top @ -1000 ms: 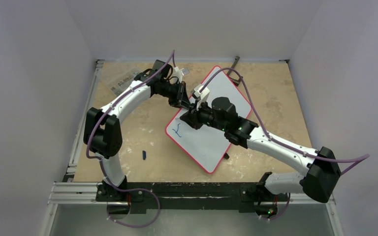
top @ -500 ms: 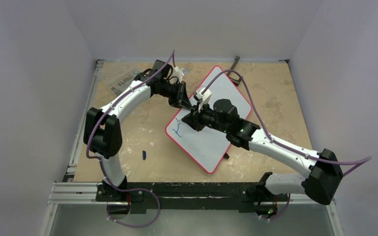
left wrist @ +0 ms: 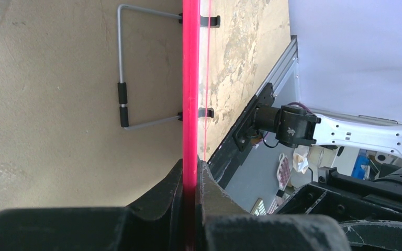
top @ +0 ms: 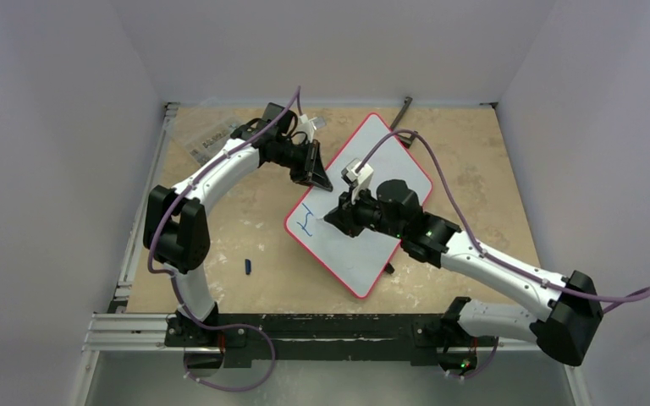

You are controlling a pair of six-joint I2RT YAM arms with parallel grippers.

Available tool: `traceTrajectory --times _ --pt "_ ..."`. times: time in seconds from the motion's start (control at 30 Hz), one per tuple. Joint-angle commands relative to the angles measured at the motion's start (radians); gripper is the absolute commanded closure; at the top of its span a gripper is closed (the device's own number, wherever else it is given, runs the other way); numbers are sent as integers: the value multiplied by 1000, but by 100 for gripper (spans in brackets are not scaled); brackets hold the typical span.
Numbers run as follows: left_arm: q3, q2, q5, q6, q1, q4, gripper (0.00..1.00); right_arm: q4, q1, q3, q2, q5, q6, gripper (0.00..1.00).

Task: Write a sentence on the whiteboard

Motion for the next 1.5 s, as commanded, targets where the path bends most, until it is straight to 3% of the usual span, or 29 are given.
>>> traceTrajectory --times 0.0,0.3,0.57,0.83,1.47 --pt "30 -54 -78 12 1 -28 100 -91 -3 24 -67 -12 8 100" --pt "29 -62 -78 11 1 -24 100 -134 -2 29 -171 -15 19 100" --pt "26 -64 -80 11 -1 -24 100 -8 -3 48 -73 -18 31 100" --pt "26 -65 -81 11 -1 -24 100 16 -3 116 33 -37 12 100" --pt "27 -67 -75 9 -2 -22 100 53 -3 90 66 -19 11 100"
